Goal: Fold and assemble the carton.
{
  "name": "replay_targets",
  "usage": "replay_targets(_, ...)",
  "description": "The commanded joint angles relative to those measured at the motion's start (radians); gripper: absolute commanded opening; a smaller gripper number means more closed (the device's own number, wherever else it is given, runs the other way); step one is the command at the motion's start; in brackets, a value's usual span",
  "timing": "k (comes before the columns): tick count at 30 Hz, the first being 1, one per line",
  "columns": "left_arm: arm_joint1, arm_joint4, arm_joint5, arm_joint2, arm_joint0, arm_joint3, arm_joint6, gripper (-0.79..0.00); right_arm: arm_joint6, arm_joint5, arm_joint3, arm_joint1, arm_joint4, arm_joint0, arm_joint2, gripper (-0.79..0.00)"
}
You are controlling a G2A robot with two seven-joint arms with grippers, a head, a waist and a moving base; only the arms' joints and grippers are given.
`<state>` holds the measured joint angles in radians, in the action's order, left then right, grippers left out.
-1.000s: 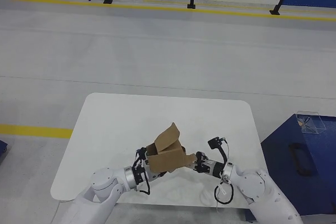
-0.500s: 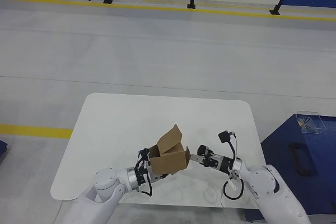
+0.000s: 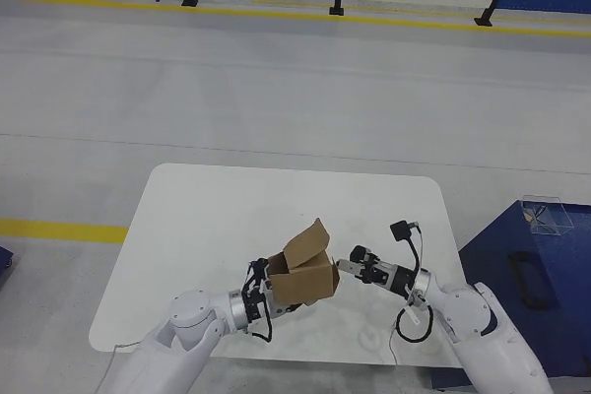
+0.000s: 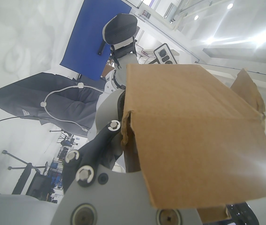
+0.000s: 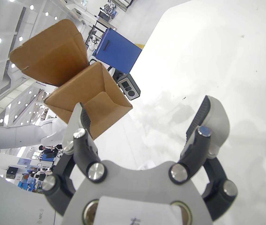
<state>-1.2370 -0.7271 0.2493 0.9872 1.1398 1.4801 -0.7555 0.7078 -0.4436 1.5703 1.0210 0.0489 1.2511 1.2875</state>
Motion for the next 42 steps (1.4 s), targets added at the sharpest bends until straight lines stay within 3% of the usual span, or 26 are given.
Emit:
replay_targets(1,-0.002,0.001,0.003,-0.006,-0.004,-0.006,-0.001,-0.785,0.003,0.012,0.007,0.000,0.012,-0.004,-0.002,0.000)
replay_targets(42,0.001,0.005,-0.004,0.022,0.020,0.012,-0.012,-0.785,-0.022,0.018,-0.043,0.014,0.009,-0.030,-0.056,0.000)
